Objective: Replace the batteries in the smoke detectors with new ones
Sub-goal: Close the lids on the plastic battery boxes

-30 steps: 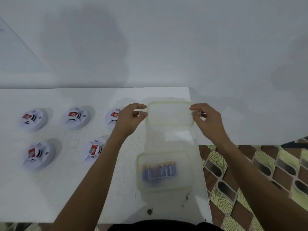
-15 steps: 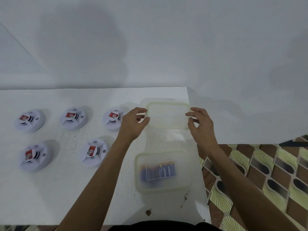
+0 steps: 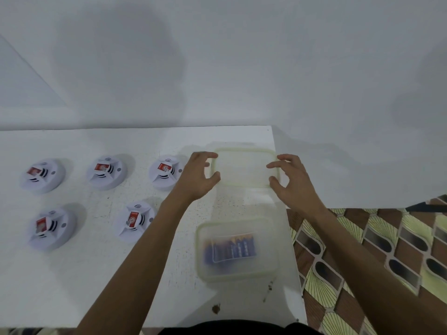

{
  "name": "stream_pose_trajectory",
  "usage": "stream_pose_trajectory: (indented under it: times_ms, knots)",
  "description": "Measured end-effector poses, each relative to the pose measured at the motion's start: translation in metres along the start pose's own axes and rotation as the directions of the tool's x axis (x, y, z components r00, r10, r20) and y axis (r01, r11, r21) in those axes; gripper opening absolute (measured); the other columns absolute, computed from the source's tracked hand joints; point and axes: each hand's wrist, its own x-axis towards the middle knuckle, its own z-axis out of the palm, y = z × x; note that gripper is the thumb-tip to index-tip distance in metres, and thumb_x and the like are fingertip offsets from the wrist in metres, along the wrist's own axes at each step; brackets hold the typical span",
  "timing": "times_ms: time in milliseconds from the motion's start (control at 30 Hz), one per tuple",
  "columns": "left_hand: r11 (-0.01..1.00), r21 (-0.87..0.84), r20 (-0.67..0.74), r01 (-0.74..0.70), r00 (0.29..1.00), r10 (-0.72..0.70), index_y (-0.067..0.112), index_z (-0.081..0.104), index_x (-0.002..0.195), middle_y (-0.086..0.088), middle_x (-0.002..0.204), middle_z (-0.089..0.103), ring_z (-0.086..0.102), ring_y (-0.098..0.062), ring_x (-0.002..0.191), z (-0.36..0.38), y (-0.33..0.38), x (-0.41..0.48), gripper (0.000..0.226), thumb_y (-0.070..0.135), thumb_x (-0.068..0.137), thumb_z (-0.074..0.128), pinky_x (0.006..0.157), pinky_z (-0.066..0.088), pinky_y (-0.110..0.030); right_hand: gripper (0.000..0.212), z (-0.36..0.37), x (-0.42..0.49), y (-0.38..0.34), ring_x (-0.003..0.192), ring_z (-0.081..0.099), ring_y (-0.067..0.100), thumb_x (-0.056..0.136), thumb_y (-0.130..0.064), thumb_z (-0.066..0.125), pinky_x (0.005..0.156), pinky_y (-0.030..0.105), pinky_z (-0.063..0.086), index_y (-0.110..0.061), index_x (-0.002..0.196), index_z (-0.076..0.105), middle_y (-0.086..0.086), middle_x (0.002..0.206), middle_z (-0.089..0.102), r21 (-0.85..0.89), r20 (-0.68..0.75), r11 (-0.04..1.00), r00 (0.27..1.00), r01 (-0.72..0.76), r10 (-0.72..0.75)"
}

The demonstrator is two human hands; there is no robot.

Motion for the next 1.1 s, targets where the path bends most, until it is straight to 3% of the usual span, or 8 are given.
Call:
stream_pose_trajectory:
  times_ms: [67,167,267,367,567,867,967,1100]
  knots:
    - [0.991,0.110,0.063,-0.074,0.996,0.067,0.022,0.044,0.135,-0.001,0.146,0.032,0.036,-0.020,0.131,-0.002,0.001,0.006,0.057,0.033,0.083,0.065,0.107,0.034,-0.036,0.043,-0.010,0.006,-0.001,0.134,0.031,0.018,0.085,-0.029,0.071,0.100,0.029,0.031,-0.032,0.125,0.057,-0.005,0.149,0.030,-0.095,0.114,0.994,0.993,0.051,-0.040]
    - [0.955,0.248,0.275,-0.163,0.957,0.092,0.027,0.028,0.144,0.006,0.157,0.012,0.011,-0.019,0.143,-0.005,0.009,0.017,0.091,0.057,0.071,0.072,0.112,0.018,-0.043,0.075,-0.022,0.023,-0.006,0.147,0.006,0.016,0.077,-0.052,0.074,0.114,0.039,0.022,-0.044,0.141,0.037,-0.009,0.161,0.010,-0.240,0.366,0.961,0.930,0.140,-0.044]
    - [0.907,0.352,0.388,-0.232,0.918,0.084,0.030,0.021,0.145,0.008,0.158,0.008,0.010,-0.018,0.143,-0.008,0.016,0.030,0.113,0.070,0.055,0.074,0.113,0.020,-0.051,0.098,-0.027,0.045,-0.011,0.149,-0.004,0.019,0.067,-0.065,0.075,0.118,0.046,0.014,-0.048,0.147,0.021,-0.008,0.163,0.002,-0.334,0.517,0.921,0.856,0.199,0.002]
    - [0.880,0.390,0.411,-0.269,0.907,0.095,0.029,0.025,0.140,0.007,0.157,0.013,0.014,-0.018,0.141,-0.011,0.018,0.040,0.112,0.068,0.050,0.078,0.112,0.025,-0.049,0.111,-0.024,0.061,-0.015,0.149,-0.001,0.020,0.059,-0.073,0.075,0.118,0.047,0.013,-0.049,0.148,0.013,-0.005,0.163,0.005,-0.380,0.606,0.891,0.794,0.250,0.035]
    - [0.846,0.423,0.388,-0.325,0.909,0.156,0.023,0.028,0.133,0.002,0.135,0.036,0.033,-0.019,0.121,-0.005,0.018,0.044,0.105,0.063,0.051,0.079,0.100,0.037,-0.043,0.113,-0.014,0.067,-0.016,0.142,0.017,0.024,0.059,-0.065,0.078,0.114,0.047,0.027,-0.040,0.147,0.013,0.000,0.154,0.023,-0.387,0.626,0.869,0.780,0.309,0.002]
    - [0.819,0.448,0.333,-0.358,0.917,0.219,0.020,0.032,0.133,0.000,0.126,0.038,0.038,-0.019,0.113,0.002,0.017,0.044,0.103,0.057,0.050,0.080,0.098,0.029,-0.034,0.109,-0.005,0.069,-0.023,0.118,0.033,0.026,0.057,-0.054,0.079,0.103,0.045,0.040,-0.034,0.143,0.015,0.009,0.131,0.035,-0.433,0.611,0.819,0.791,0.378,-0.042]
    - [0.830,0.438,0.330,-0.345,0.921,0.209,0.020,0.031,0.134,0.000,0.128,0.037,0.037,-0.019,0.115,0.003,0.015,0.043,0.103,0.057,0.052,0.080,0.099,0.029,-0.034,0.109,-0.006,0.068,-0.022,0.130,0.027,0.029,0.059,-0.052,0.079,0.109,0.044,0.033,-0.035,0.145,0.014,0.010,0.143,0.029,-0.422,0.610,0.830,0.791,0.366,-0.039]
    - [0.852,0.413,0.326,-0.322,0.926,0.192,0.020,0.029,0.135,0.000,0.132,0.034,0.036,-0.021,0.118,0.003,0.014,0.039,0.102,0.057,0.055,0.080,0.098,0.031,-0.036,0.108,-0.007,0.061,-0.016,0.149,-0.005,0.029,0.069,-0.056,0.073,0.120,0.046,0.010,-0.038,0.152,0.006,0.009,0.162,-0.001,-0.466,0.595,0.798,0.803,0.382,-0.037]
